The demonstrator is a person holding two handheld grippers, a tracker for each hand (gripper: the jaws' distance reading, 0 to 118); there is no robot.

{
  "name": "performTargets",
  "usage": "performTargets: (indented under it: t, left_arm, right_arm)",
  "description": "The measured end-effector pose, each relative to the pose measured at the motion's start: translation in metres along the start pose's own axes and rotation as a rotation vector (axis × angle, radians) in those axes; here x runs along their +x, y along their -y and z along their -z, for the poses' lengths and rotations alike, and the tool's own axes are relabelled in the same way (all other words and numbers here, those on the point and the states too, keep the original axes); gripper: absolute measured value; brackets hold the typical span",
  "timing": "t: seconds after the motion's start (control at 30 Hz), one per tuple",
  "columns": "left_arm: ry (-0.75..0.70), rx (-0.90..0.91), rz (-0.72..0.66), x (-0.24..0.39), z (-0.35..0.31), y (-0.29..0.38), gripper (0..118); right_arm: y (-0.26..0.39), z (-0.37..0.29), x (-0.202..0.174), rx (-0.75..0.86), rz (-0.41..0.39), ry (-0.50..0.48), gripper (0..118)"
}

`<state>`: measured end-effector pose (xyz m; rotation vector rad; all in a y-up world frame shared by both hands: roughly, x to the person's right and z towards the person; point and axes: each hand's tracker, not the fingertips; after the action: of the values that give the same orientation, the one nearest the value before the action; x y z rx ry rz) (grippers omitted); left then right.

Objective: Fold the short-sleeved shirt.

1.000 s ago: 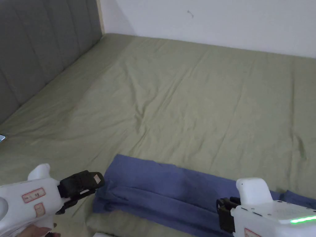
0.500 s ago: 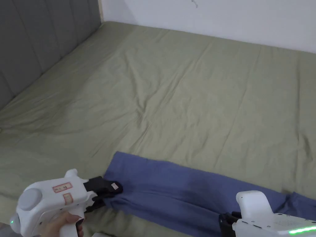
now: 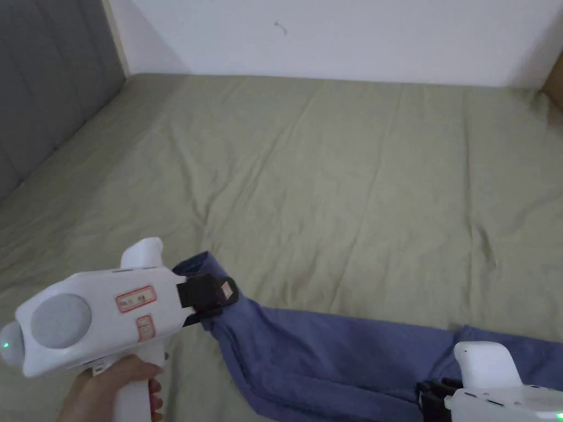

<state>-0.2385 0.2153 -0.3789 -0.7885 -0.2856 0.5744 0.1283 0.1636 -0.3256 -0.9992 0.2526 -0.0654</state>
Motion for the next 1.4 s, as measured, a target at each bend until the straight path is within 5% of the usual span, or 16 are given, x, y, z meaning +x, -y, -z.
performTargets:
  t: [0.2,0.4,0.53,0.8,0.93,0.97,1.03,1.2,1.4]
  left_arm:
    - [0.151,-0.142,0.362,0.126,0.068,0.042,10]
    - [0.109,-0.339,0.552,0.155,0.146,0.129,13]
    - [0.094,-0.461,0.486,0.137,0.173,0.16,92]
    - [0.093,-0.254,0.311,0.118,0.122,0.113,92]
    - [0.076,-0.214,0.206,0.098,0.111,0.102,82]
    - [0.062,-0.224,0.192,0.095,0.114,0.101,63]
    - [-0.058,-0.234,0.184,0.085,0.122,0.111,3]
    - [-0.012,-0.277,0.095,0.074,0.135,0.127,3]
    - [-0.039,-0.348,0.21,0.096,0.16,0.135,4]
  right_arm:
    - [0.026,-0.025,0.07,0.014,0.164,0.058,3]
    - [0.063,-0.043,0.123,-0.003,0.306,0.129,3]
    - [0.081,-0.046,0.139,-0.031,0.35,0.15,3]
    - [0.082,-0.04,0.131,-0.037,0.349,0.123,3]
    - [0.078,-0.035,0.119,-0.033,0.322,0.088,3]
    - [0.078,-0.034,0.118,-0.033,0.319,0.082,3]
    - [0.077,-0.034,0.114,-0.033,0.309,0.072,3]
    - [0.08,-0.036,0.114,-0.033,0.306,0.058,3]
    - [0.082,-0.035,0.123,-0.036,0.34,0.066,3]
